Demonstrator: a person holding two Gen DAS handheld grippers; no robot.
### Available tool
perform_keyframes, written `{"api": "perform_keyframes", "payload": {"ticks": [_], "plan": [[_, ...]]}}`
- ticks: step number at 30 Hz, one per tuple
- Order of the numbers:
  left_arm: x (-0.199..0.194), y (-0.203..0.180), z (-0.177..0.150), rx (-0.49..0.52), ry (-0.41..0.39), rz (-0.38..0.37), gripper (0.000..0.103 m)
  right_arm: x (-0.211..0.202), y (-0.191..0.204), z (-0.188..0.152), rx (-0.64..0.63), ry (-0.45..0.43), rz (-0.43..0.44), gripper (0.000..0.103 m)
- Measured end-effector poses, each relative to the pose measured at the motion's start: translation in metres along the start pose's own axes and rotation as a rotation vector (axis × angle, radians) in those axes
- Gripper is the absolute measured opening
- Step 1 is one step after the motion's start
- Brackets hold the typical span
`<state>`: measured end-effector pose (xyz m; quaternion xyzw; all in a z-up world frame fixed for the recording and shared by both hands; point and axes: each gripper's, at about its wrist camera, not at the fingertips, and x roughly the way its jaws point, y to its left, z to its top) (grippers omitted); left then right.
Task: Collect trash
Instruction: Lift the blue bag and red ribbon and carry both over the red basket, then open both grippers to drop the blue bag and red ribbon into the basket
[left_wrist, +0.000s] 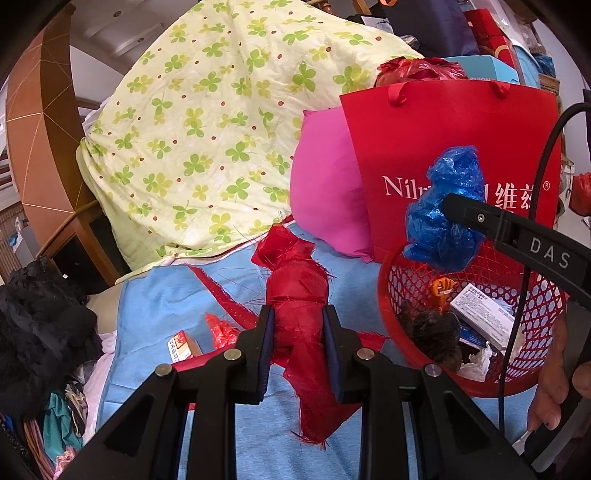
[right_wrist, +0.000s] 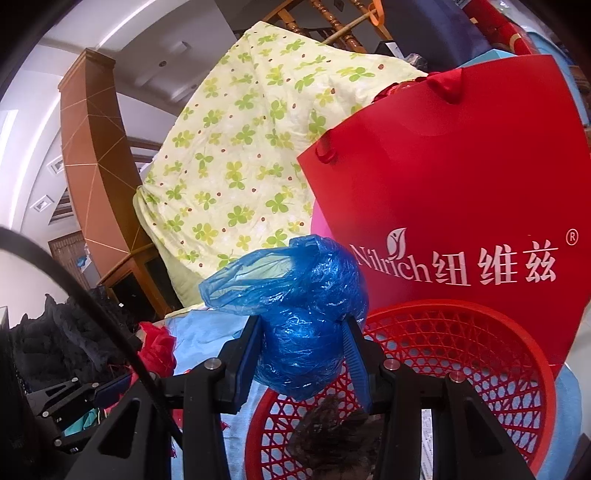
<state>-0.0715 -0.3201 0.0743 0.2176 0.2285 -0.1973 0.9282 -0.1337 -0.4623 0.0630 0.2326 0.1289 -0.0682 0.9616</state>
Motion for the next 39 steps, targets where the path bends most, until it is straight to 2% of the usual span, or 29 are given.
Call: {"api": "perform_keyframes", "payload": {"ticks": [39], "plan": [[0.010, -0.031, 0.002, 0.047, 0.016, -0.059, 0.028, -0.007, -0.025, 0.004, 0.122, 0.016, -0.051, 0.048]]}}
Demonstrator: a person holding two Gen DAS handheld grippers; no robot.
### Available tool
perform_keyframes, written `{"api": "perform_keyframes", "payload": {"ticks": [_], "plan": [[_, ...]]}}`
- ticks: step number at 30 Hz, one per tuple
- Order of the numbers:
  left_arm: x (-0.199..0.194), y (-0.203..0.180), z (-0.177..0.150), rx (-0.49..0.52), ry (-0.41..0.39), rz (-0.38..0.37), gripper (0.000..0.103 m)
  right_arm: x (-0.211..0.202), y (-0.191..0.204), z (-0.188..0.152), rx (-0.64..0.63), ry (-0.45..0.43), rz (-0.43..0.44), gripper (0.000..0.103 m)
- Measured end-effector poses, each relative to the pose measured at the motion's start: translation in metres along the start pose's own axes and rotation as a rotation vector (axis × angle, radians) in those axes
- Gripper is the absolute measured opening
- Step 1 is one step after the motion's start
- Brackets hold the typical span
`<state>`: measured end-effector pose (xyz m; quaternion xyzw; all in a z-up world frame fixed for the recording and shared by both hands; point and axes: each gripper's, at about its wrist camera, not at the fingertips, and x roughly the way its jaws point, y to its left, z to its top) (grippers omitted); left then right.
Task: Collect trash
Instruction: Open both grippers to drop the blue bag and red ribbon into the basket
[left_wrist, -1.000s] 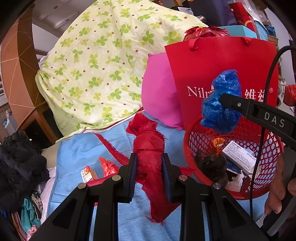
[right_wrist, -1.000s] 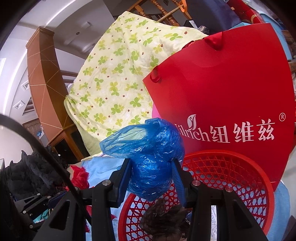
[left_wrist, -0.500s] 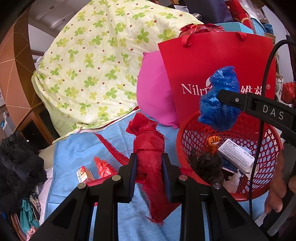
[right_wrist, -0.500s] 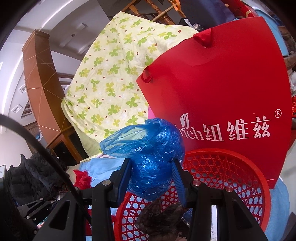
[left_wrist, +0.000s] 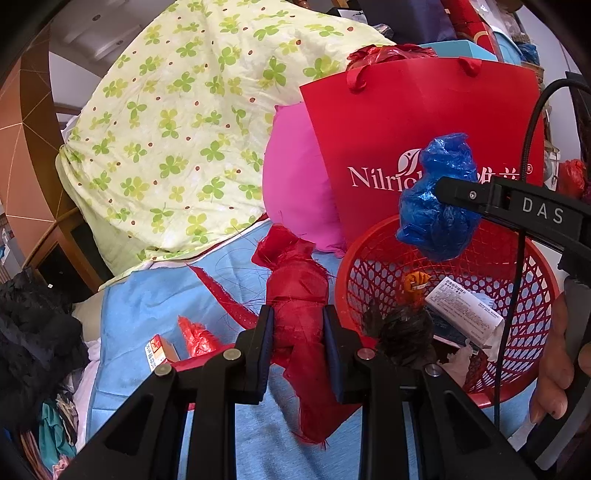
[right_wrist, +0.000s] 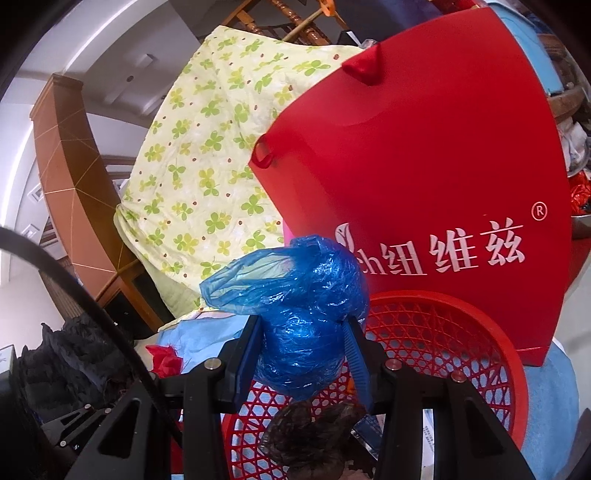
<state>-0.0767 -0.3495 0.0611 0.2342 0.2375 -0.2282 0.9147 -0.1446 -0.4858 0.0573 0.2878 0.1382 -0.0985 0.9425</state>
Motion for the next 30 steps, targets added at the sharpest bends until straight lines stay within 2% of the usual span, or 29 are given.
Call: {"api": "perform_keyframes", "payload": {"ticks": [5, 14, 21, 23, 25, 26, 27, 30], "plan": [[0.003, -0.001, 0.004, -0.026, 0.007, -0.049, 0.028, -0.003, -0.004, 0.001, 0.012, -0.001, -0.005, 0.048], [0.009, -0.005, 0.007, -0.115, -0.003, -0.229, 0.029, -0.003, -0.009, 0.002, 0.038, 0.007, -0.019, 0.049], [0.015, -0.019, 0.006, -0.111, -0.004, -0.336, 0.031, -0.002, -0.011, 0.002, 0.063, 0.008, -0.040, 0.050], [0.018, -0.022, 0.006, -0.114, 0.002, -0.369, 0.034, -0.001, -0.012, 0.003, 0.072, 0.013, -0.045, 0.050], [0.019, -0.025, 0.003, -0.117, 0.008, -0.387, 0.042, -0.001, -0.013, 0.002, 0.083, 0.022, -0.051, 0.052], [0.019, -0.025, 0.002, -0.121, 0.008, -0.387, 0.051, 0.001, -0.014, 0.003, 0.094, 0.030, -0.052, 0.053], [0.019, -0.024, 0.002, -0.126, 0.005, -0.386, 0.057, 0.002, -0.015, 0.003, 0.101, 0.034, -0.052, 0.055], [0.019, -0.020, -0.001, -0.139, 0.000, -0.391, 0.057, 0.003, -0.015, 0.004, 0.108, 0.037, -0.058, 0.056]]}}
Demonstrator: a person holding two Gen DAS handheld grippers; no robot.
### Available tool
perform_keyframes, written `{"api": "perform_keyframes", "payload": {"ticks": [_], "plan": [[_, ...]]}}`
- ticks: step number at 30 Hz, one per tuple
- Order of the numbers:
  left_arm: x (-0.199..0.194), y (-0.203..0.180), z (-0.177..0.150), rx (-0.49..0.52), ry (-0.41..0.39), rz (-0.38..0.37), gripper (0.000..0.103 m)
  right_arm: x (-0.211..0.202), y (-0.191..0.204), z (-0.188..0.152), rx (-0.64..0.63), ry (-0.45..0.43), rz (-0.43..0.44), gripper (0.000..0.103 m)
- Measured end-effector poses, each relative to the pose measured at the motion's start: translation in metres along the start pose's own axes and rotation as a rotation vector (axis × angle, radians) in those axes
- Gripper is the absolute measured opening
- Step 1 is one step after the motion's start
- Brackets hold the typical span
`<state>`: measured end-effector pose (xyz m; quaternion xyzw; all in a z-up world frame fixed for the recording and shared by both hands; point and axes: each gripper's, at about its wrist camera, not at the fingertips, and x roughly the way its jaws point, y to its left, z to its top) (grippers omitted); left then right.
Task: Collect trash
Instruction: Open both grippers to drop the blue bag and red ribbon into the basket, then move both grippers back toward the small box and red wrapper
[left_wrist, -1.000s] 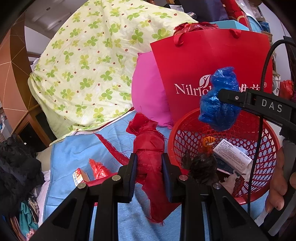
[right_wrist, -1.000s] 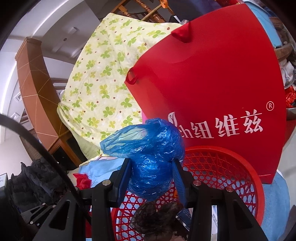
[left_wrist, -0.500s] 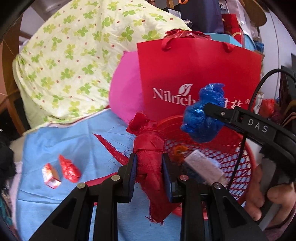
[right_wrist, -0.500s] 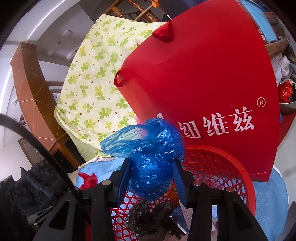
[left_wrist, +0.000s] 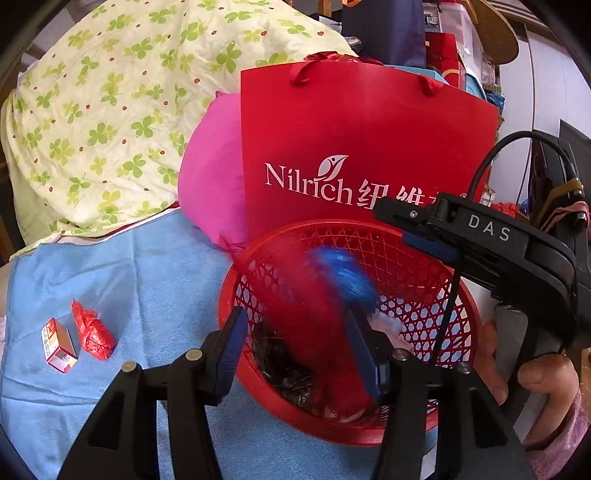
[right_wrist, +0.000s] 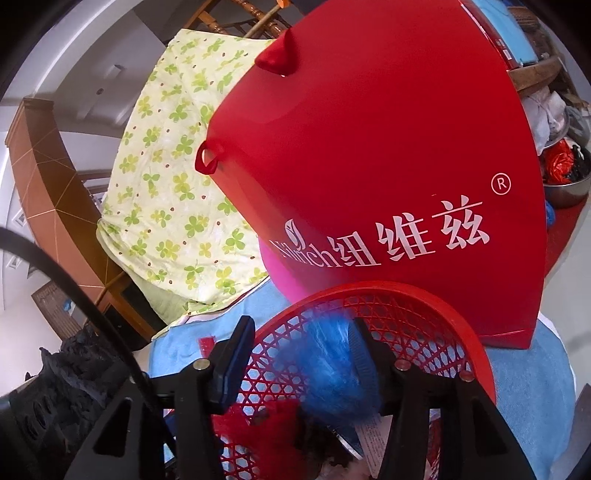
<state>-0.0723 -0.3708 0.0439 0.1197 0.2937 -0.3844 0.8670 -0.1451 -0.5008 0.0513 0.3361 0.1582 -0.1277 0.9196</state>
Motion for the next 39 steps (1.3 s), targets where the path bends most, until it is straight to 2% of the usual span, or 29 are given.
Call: {"api": "perform_keyframes", "payload": {"ticks": [6, 11, 19, 23, 28, 31, 36, 39], "plan": [[-0.005, 0.022, -0.007, -0.010, -0.001, 0.040, 0.057, 0.001, 0.005, -0.002, -0.012, -0.006, -0.003, 0.056], [-0.012, 0.050, -0.023, -0.023, 0.018, 0.113, 0.057, 0.003, 0.015, -0.005, -0.027, -0.019, 0.021, 0.056], [-0.020, 0.129, -0.066, -0.114, 0.105, 0.262, 0.057, -0.010, 0.075, -0.019, -0.184, -0.149, 0.160, 0.056], [-0.028, 0.169, -0.085, -0.178, 0.128, 0.337, 0.057, -0.007, 0.112, -0.035, -0.283, -0.169, 0.229, 0.056], [-0.037, 0.212, -0.102, -0.233, 0.129, 0.412, 0.057, 0.017, 0.149, -0.062, -0.388, -0.090, 0.260, 0.056], [-0.038, 0.235, -0.111, -0.281, 0.128, 0.437, 0.057, 0.042, 0.168, -0.081, -0.430, 0.003, 0.248, 0.056], [-0.033, 0.264, -0.121, -0.350, 0.135, 0.466, 0.057, 0.086, 0.180, -0.103, -0.433, 0.139, 0.243, 0.056], [-0.030, 0.280, -0.121, -0.396, 0.127, 0.455, 0.057, 0.116, 0.183, -0.116, -0.428, 0.218, 0.232, 0.056]]}}
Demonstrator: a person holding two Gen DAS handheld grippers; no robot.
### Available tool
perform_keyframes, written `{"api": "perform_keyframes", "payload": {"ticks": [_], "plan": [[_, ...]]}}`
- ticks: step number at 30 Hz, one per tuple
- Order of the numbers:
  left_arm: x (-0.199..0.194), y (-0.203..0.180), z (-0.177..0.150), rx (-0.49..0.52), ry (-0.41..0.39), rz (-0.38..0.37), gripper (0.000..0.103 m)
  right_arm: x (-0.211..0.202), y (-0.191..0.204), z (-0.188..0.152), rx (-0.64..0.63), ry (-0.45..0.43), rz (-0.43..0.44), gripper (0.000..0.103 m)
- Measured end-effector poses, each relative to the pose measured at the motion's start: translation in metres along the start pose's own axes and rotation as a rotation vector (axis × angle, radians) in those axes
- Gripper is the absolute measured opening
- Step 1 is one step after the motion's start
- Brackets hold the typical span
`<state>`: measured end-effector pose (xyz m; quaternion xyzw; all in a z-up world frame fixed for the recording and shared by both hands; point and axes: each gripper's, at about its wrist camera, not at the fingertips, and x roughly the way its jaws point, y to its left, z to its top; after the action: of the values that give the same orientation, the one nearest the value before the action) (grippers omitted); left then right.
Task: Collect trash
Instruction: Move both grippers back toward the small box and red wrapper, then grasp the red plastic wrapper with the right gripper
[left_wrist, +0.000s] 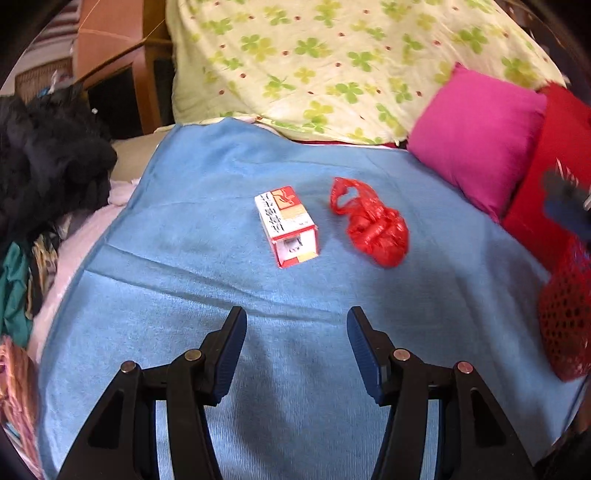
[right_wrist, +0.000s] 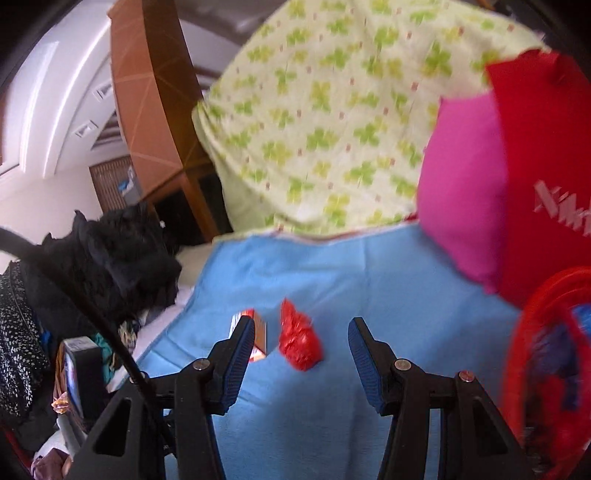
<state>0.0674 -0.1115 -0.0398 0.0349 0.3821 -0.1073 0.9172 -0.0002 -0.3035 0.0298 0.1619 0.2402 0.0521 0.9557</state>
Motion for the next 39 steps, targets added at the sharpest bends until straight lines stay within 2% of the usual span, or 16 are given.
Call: {"api": "perform_keyframes", "payload": {"ticks": [6, 13, 17, 23, 24, 26, 29, 33, 39], "plan": [[0.020, 0.025, 0.010, -0.088, 0.025, 0.007, 0.057, 0.073, -0.005, -0.008, 0.045, 0.167, 0.008, 0.056], [0.032, 0.048, 0.028, -0.143, -0.001, 0.027, 0.057, 0.138, -0.014, -0.009, 0.052, 0.254, -0.015, 0.056], [0.041, 0.055, 0.043, -0.171, -0.026, 0.005, 0.057, 0.170, -0.021, -0.009, 0.092, 0.285, -0.010, 0.056], [0.059, 0.052, 0.061, -0.172, -0.056, -0.054, 0.061, 0.211, -0.031, -0.016, 0.170, 0.349, 0.055, 0.056], [0.062, 0.051, 0.062, -0.178, -0.053, -0.067, 0.061, 0.215, -0.032, -0.018, 0.182, 0.356, 0.073, 0.056], [0.069, 0.051, 0.064, -0.196, -0.041, -0.104, 0.061, 0.219, -0.032, -0.021, 0.201, 0.366, 0.106, 0.049], [0.078, 0.048, 0.069, -0.208, -0.028, -0.134, 0.062, 0.216, -0.025, -0.021, 0.175, 0.374, 0.127, 0.042], [0.089, 0.043, 0.073, -0.230, -0.006, -0.167, 0.066, 0.206, -0.027, -0.019, 0.184, 0.354, 0.105, 0.041], [0.101, 0.030, 0.075, -0.208, 0.029, -0.161, 0.068, 0.181, -0.041, -0.007, 0.216, 0.311, 0.073, 0.041]]}}
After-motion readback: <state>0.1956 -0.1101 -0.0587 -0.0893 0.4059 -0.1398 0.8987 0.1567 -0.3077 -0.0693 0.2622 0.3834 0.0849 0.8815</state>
